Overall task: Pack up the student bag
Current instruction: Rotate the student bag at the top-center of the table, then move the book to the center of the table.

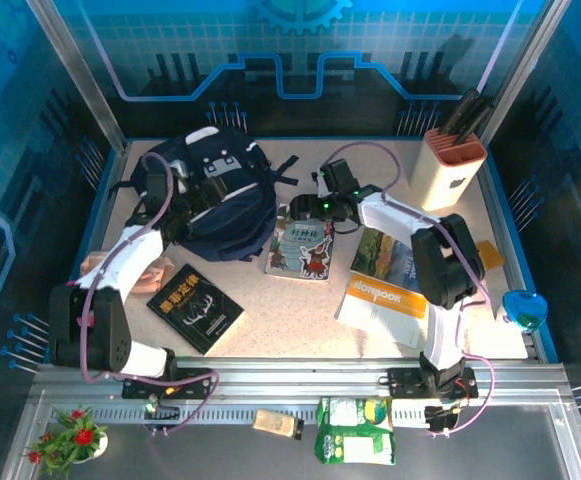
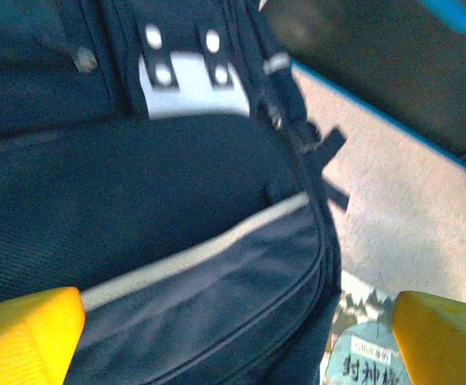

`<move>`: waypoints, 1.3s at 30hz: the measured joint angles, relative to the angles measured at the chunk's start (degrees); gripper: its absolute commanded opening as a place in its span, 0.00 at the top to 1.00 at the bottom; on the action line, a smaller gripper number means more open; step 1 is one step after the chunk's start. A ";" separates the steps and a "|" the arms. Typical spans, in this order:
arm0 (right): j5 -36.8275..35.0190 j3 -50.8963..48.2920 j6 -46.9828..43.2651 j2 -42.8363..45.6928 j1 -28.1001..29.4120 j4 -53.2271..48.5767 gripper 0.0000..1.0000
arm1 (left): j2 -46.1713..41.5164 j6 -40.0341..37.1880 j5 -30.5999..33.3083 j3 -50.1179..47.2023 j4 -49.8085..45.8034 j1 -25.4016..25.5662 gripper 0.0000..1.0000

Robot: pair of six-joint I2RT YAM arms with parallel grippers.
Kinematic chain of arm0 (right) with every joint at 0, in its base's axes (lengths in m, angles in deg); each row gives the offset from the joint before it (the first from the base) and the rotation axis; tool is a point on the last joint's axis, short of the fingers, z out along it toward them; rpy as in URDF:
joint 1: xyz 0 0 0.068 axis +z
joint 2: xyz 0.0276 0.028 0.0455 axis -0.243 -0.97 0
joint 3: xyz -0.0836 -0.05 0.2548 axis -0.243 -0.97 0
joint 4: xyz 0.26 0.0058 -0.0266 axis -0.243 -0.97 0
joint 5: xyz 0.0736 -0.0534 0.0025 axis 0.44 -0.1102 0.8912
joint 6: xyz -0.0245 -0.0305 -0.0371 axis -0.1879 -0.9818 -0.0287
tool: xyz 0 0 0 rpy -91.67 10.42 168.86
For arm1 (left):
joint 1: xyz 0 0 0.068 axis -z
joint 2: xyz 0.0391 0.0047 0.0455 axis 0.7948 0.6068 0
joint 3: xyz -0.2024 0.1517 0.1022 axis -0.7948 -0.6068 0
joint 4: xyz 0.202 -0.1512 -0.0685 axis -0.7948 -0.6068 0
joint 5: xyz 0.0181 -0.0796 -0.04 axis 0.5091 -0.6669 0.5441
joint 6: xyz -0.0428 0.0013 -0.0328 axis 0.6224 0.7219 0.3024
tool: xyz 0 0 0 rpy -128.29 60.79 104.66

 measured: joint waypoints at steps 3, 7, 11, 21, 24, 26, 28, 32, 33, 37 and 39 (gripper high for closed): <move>4.74 2.64 2.47 -3.61 0.44 0.17 0.17 | 4.37 0.85 -0.28 4.04 -3.54 1.46 0.02; 9.07 9.49 5.73 -9.40 0.70 1.05 0.28 | 5.35 3.21 -0.31 5.33 -5.92 1.99 0.01; 10.27 19.56 8.76 -16.63 1.09 1.77 0.43 | 5.33 5.46 -0.13 5.38 -8.41 1.97 0.01; 11.34 34.62 12.17 -30.42 1.11 -1.16 0.82 | 0.26 12.00 -1.44 -1.20 -11.45 1.97 0.02; 12.41 34.99 12.09 -30.36 1.11 -1.14 0.96 | 0.11 13.57 -2.27 -3.21 -11.30 1.97 0.03; 12.39 33.55 11.76 -29.57 1.09 -0.28 1.00 | 0.68 14.10 -2.71 -3.43 -11.19 1.97 0.03; 12.37 29.99 11.78 -27.69 1.09 1.07 1.00 | 1.86 14.34 -2.91 -3.41 -10.36 1.97 0.03; 12.33 18.16 12.50 -20.33 0.70 4.85 1.00 | 5.51 14.75 -3.41 -2.62 -9.70 1.97 0.03; 12.33 15.02 12.92 -18.21 0.48 5.70 1.00 | 6.67 14.78 -4.09 -2.05 -9.73 2.03 0.03; 12.11 3.19 15.08 -10.01 -0.66 9.64 1.00 | 9.84 14.84 -5.99 0.52 -8.94 2.29 0.03; 11.78 -1.77 16.22 -6.51 -1.07 11.04 1.00 | 11.17 14.80 -6.80 1.75 -8.20 2.49 0.03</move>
